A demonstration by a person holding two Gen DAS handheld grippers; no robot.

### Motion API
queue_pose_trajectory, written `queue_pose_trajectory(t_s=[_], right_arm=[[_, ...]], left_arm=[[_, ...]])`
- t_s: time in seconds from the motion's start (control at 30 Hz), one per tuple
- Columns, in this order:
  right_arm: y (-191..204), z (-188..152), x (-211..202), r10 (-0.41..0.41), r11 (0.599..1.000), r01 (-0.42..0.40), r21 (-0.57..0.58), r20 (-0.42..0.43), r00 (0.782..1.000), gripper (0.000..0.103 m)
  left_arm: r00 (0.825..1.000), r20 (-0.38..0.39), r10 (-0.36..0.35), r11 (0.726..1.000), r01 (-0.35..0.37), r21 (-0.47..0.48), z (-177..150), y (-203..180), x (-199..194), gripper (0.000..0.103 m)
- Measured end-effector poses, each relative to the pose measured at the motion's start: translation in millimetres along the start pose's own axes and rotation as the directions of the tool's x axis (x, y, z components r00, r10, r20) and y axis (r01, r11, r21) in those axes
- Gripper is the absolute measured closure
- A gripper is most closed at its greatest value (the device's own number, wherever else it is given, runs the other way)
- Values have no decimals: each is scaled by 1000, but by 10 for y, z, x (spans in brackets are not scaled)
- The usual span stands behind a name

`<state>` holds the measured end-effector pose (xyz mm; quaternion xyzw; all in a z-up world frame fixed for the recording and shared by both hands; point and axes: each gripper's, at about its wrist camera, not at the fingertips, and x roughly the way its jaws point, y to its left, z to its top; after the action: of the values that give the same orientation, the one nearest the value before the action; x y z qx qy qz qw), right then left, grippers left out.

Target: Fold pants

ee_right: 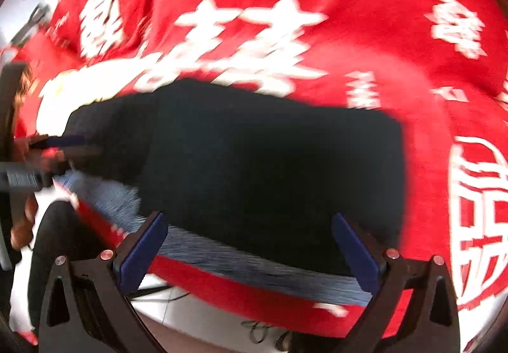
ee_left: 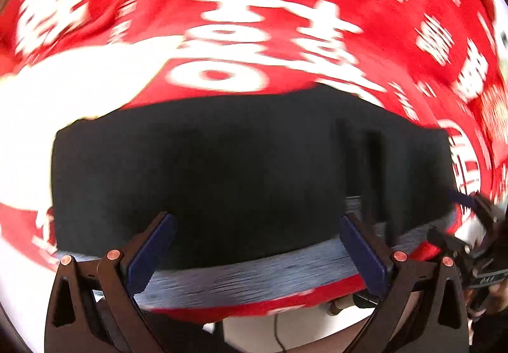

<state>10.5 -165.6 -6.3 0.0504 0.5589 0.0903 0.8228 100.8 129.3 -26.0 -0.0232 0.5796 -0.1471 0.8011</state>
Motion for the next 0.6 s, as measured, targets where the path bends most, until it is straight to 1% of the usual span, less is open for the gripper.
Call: queue_pose_trajectory(t_s=[0.07,0.13,0.2,0.3,0.33,0.47,0.5,0.53,0.57,0.6], right_arm=[[225,35,87,51,998,-51,-42,-6,999,0],[478,71,134,67,993,-67,-101,-6,998,0],[742,109,208,76,983,-77,-165,-16,997,0],[1060,84,257,73,969,-78,-236,-31,997,0],[1094,79,256,73,966,-78,-247,-29,997,0],[1464,116,418,65,948,-73,-308,-36,997,0],[1599,91,468,54,931,-66,-359,-43,998,0],[1718,56,518,25,908,-40,-417,-40,999,0],[1846,-7,581,-23,873,8,-488,-25,999,0],[1924,-57,622,-58,845,45,-533,-7,998,0]], left_arm=[[1000,-12,29,998,-29,-63,-67,377,-40,0],[999,-18,46,991,-48,-123,-136,749,-108,0],[997,-8,73,983,-73,-168,-178,1071,-193,0],[996,-8,93,973,-93,-213,-223,1381,-234,0],[996,-9,94,968,-94,-231,-244,1466,-240,0],[998,-2,66,957,-64,-283,-341,1653,-226,0],[998,-7,56,954,-56,-295,-369,1676,-215,0],[999,-10,48,952,-49,-301,-393,1686,-200,0],[999,-16,46,952,-48,-303,-416,1681,-175,0],[999,-26,43,952,-48,-302,-442,1672,-158,0]])
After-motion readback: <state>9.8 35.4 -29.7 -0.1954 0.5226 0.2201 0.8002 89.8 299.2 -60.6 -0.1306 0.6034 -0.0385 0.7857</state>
